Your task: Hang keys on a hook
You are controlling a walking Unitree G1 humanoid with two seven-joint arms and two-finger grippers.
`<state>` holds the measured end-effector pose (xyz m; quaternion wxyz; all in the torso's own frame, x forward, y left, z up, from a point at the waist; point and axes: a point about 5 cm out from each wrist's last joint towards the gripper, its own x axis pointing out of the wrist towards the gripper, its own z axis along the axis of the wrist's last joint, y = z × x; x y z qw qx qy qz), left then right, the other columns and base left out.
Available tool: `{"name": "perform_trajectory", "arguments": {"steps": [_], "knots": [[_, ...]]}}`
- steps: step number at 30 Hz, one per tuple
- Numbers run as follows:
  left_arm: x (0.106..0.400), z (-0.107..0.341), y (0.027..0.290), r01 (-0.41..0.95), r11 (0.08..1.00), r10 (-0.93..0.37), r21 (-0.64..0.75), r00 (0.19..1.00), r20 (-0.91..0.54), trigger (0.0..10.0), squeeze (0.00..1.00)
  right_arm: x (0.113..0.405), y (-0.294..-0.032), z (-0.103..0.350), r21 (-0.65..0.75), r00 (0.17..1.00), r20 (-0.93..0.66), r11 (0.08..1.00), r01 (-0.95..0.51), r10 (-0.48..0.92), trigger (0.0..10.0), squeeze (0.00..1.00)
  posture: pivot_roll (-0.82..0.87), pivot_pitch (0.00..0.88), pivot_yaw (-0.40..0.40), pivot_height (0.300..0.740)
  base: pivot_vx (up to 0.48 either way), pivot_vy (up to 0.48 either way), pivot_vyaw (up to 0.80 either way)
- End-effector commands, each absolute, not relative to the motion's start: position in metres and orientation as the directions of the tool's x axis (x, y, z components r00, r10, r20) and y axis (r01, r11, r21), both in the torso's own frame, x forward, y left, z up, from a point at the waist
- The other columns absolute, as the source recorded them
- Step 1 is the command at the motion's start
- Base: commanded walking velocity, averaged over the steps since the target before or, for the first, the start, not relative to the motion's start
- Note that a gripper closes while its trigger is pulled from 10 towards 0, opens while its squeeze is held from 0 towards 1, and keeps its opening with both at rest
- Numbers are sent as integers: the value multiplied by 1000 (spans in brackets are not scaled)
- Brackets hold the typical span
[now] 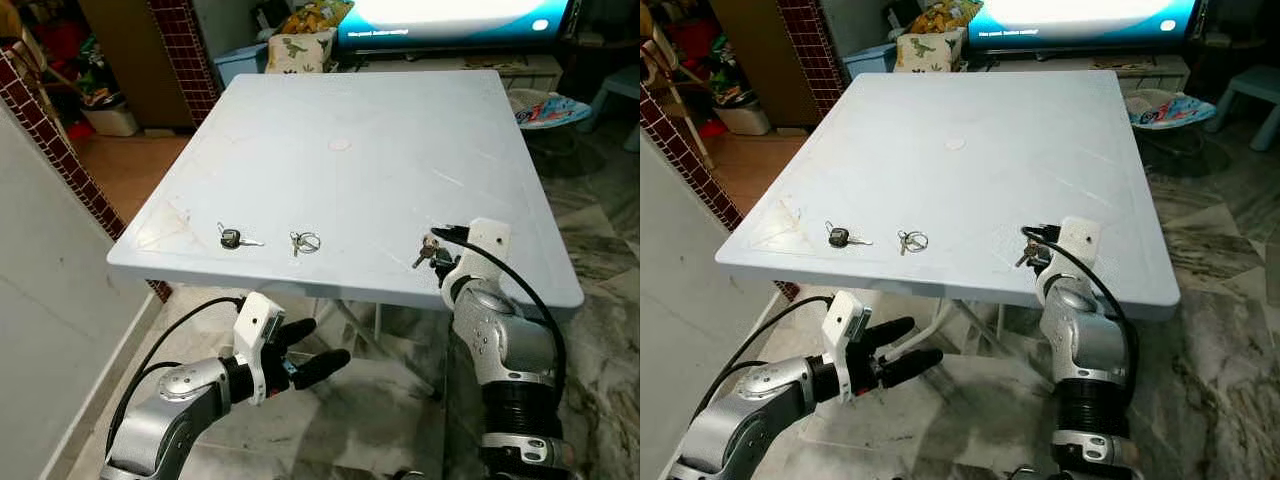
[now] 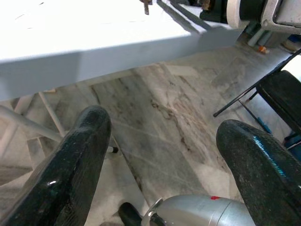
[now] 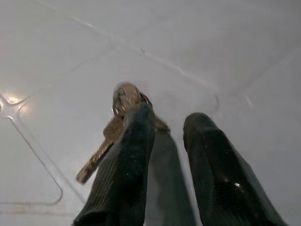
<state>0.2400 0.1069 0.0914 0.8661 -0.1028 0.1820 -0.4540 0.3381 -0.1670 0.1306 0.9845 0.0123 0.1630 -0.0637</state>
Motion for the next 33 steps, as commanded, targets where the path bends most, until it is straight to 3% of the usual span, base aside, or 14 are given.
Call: {"name": "perform_trajectory", "arguments": {"steps": [1, 14, 22, 27, 28, 29, 30, 33], "knots": [[243, 97, 112, 747, 593, -805, -300, 549, -225, 10000, 0, 345, -160, 137, -32, 955, -283, 996, 81, -87, 0, 0, -53, 102, 140, 740, 0, 0, 0], [244, 97, 112, 741, 599, -801, -305, 555, -226, 10000, 0, 351, -159, 131, 31, 948, -310, 996, 80, -66, 0, 0, -46, 106, 136, 740, 0, 0, 0], [244, 96, 111, 740, 596, -803, -311, 551, -228, 10000, 0, 355, -149, 160, -60, 981, -178, 996, 71, -80, 0, 0, -50, 112, 137, 740, 0, 0, 0], [245, 97, 110, 740, 595, -804, -314, 550, -227, 10000, 0, 357, -148, 158, -59, 981, -181, 997, 55, -64, 0, 0, -51, 113, 134, 740, 0, 0, 0], [245, 97, 110, 738, 597, -802, -314, 552, -226, 10000, 0, 356, -149, 159, -56, 982, -181, 997, 51, -61, 627, 0, -50, 112, 132, 740, 0, 0, 0], [245, 97, 110, 738, 597, -802, -314, 552, -226, 10000, 0, 356, -149, 159, -56, 982, -181, 997, 51, -61, 627, 0, -50, 112, 132, 740, 0, 0, 0], [245, 96, 110, 735, 600, -800, -316, 557, -225, 10000, 0, 355, -151, 161, -66, 984, -173, 997, 40, -51, 9725, 0, -50, 112, 132, 740, 0, 0, 0], [245, 96, 110, 731, 604, -797, -318, 561, -224, 10000, 0, 354, -152, 166, -81, 986, -159, 996, 30, -42, 10000, 0, -50, 112, 132, 740, 0, 0, 0]]}}
